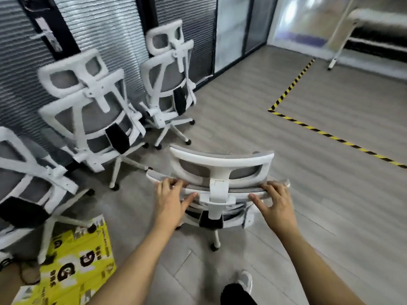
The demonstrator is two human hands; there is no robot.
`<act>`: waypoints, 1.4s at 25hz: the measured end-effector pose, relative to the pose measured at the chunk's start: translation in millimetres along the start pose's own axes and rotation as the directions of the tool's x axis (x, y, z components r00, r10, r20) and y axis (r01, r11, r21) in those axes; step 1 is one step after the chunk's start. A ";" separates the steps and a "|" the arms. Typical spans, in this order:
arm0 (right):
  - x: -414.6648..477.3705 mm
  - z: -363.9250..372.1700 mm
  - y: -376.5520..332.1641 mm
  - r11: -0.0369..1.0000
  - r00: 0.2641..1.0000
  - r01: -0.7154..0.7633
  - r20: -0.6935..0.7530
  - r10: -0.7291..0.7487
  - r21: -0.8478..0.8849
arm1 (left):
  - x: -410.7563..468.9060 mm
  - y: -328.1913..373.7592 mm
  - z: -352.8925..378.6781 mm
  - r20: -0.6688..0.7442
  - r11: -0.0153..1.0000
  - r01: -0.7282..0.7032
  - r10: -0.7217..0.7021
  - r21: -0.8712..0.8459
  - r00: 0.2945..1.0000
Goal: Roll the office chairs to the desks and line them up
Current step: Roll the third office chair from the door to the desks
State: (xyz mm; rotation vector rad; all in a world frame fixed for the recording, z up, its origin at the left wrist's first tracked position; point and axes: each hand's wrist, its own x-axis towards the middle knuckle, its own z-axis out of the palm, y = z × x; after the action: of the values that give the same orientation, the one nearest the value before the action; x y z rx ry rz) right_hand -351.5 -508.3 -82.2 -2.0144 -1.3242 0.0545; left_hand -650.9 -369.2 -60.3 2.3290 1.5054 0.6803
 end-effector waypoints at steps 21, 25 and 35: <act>362.7 -168.7 434.6 0.893 0.852 -0.444 -0.342 0.396 -0.072 | 478.8 449.1 381.3 0.207 0.850 -0.371 0.466 -0.374 0.860; 452.8 -206.6 515.9 0.837 0.792 -0.544 -0.367 0.488 -0.062 | 577.4 550.7 461.1 0.243 0.802 -0.423 0.550 -0.422 0.799; 661.2 -324.8 785.0 0.785 0.695 -0.619 -0.440 0.568 0.036 | 772.2 822.4 674.4 0.236 0.716 -0.530 0.670 -0.454 0.703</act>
State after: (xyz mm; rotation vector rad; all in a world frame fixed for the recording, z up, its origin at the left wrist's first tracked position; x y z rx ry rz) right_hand 707.4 -314.7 -74.6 -2.3088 -0.3618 -0.1678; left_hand 609.7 3.0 -61.5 2.4575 0.3581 0.5205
